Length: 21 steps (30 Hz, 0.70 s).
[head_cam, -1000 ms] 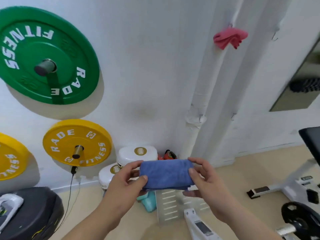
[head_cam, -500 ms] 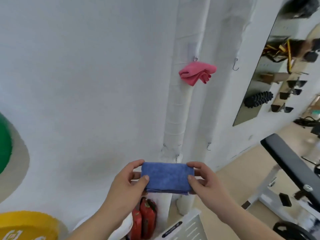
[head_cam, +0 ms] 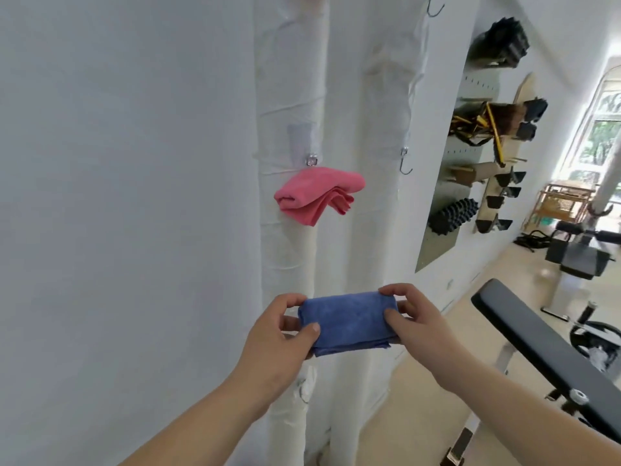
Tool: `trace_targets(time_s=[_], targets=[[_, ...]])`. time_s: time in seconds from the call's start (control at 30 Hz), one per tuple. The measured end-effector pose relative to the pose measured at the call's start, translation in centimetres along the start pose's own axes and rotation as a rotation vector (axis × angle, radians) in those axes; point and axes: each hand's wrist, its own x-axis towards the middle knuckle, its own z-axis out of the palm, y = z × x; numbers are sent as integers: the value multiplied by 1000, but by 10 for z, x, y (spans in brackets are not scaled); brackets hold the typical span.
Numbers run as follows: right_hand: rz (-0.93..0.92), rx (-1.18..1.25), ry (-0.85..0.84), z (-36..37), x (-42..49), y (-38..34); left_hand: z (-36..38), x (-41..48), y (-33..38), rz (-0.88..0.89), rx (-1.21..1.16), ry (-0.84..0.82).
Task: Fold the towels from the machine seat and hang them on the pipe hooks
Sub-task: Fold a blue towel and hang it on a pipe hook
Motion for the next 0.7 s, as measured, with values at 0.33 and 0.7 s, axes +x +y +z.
trace_targets(time_s=[0.33, 0.7], targets=[[-96, -81, -37, -118, 144, 12, 145, 110, 50, 82, 2, 49], [-448, -134, 163, -174, 294, -82, 197, 239, 157, 289, -224, 235]])
